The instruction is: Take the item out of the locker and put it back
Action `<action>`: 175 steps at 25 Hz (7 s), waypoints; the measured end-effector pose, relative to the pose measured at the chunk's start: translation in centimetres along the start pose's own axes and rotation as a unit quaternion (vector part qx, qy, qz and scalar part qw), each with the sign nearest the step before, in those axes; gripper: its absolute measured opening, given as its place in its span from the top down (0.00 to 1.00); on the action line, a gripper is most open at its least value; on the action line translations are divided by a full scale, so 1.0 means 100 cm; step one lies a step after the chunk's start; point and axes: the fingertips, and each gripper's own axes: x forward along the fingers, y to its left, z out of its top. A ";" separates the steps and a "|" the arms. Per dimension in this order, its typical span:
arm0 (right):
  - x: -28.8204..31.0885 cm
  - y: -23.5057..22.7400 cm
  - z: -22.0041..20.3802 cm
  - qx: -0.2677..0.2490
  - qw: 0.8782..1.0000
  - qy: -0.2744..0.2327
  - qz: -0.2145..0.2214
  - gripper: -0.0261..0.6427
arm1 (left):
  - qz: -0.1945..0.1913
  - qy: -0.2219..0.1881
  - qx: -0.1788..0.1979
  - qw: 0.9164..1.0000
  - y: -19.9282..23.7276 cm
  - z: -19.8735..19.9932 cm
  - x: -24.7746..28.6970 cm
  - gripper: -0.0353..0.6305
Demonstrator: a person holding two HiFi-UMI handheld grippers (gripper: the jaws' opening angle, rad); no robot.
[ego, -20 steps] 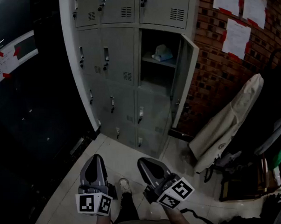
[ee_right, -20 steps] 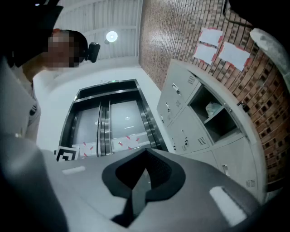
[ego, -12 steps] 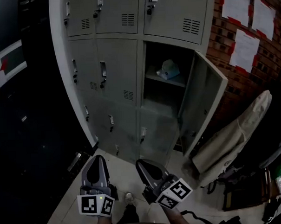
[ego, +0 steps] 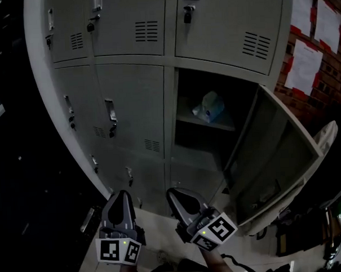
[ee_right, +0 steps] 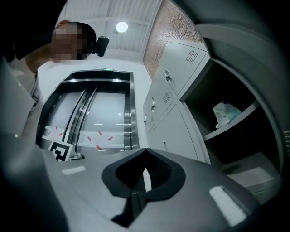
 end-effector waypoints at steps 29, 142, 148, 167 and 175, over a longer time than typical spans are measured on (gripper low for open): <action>-0.007 -0.076 -0.023 0.033 0.997 0.036 -0.055 0.97 | -0.305 0.083 -0.036 0.948 -0.204 0.000 0.281 0.31; -0.045 -0.139 -0.022 0.064 0.991 0.020 -0.119 0.97 | -0.154 0.017 0.042 0.987 -0.164 -0.002 0.322 0.55; -0.021 -0.116 -0.022 0.060 0.996 0.028 -0.068 0.97 | -0.136 -0.057 0.014 0.989 -0.117 0.038 0.212 0.75; 0.027 -0.052 -0.037 0.058 0.997 0.043 0.040 0.97 | 0.068 -0.036 0.012 0.997 0.036 -0.028 0.016 0.94; -0.005 -0.050 -0.044 0.064 0.995 0.057 0.041 0.97 | 0.083 -0.048 -0.012 0.995 0.014 -0.016 -0.010 0.94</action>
